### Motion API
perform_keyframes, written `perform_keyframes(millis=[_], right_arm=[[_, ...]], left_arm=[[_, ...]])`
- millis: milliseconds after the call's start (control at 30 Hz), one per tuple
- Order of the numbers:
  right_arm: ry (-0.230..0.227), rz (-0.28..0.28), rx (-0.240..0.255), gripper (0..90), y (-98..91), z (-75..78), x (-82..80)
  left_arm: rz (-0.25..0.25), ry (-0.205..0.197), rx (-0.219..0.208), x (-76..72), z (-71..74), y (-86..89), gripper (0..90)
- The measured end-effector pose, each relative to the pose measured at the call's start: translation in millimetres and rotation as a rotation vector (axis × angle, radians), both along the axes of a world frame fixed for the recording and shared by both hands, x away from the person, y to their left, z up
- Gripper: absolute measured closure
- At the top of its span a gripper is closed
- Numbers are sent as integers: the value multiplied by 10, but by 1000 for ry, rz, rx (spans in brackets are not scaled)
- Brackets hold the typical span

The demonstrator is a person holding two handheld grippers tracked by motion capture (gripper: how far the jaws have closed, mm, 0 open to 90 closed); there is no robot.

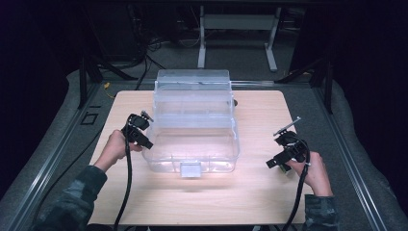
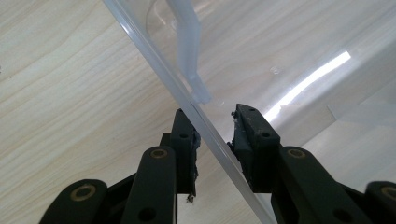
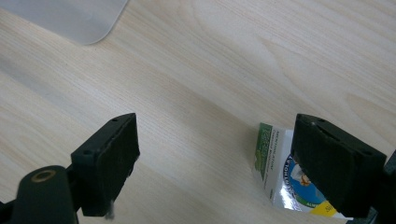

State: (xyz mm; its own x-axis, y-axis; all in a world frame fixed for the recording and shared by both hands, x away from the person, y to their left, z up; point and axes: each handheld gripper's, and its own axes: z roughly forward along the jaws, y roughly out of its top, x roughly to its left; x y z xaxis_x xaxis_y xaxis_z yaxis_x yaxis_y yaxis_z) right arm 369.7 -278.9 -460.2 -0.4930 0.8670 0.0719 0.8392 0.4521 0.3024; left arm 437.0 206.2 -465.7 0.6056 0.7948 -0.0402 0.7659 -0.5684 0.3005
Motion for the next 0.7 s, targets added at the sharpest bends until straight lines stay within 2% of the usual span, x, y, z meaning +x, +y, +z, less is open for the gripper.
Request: perform_keyframes(millis=[100,133,167,200,233,267,367,400,433,467,567,700], right_arm=[[-2,8,-4,150,18,-3,-4],[14,15,-11,149,21,9,-3],[-6,13,-5,149,25,-4,-8],[-8,12,-7,146,18,1,-18],[-14,12,-5,146,8,7,-22],[-14,12,-5,146,8,7,-22],[-27,16,-2,140,4,32,-38],[-29,23,7,139,6,43,-44],[-37,26,-8,138,17,56,-54],[-35,34,5,137,23,64,-61],[-43,39,4,131,31,83,-72],[-43,37,4,115,21,79,-68]], left_arm=[[-5,8,-6,7,-1,2,681],[-7,14,-16,11,7,18,672],[-4,17,-34,5,19,33,634],[-3,19,-46,-6,39,47,481],[-2,15,-58,-22,67,66,430],[-2,7,-66,-46,102,85,430],[-11,-14,-76,-157,225,142,309],[-27,-24,-71,-203,270,158,309],[-44,-31,-77,-253,314,182,278],[-53,-43,-77,-302,355,208,261],[-68,-95,-40,-446,452,282,195],[-57,-142,71,-606,476,376,144]])
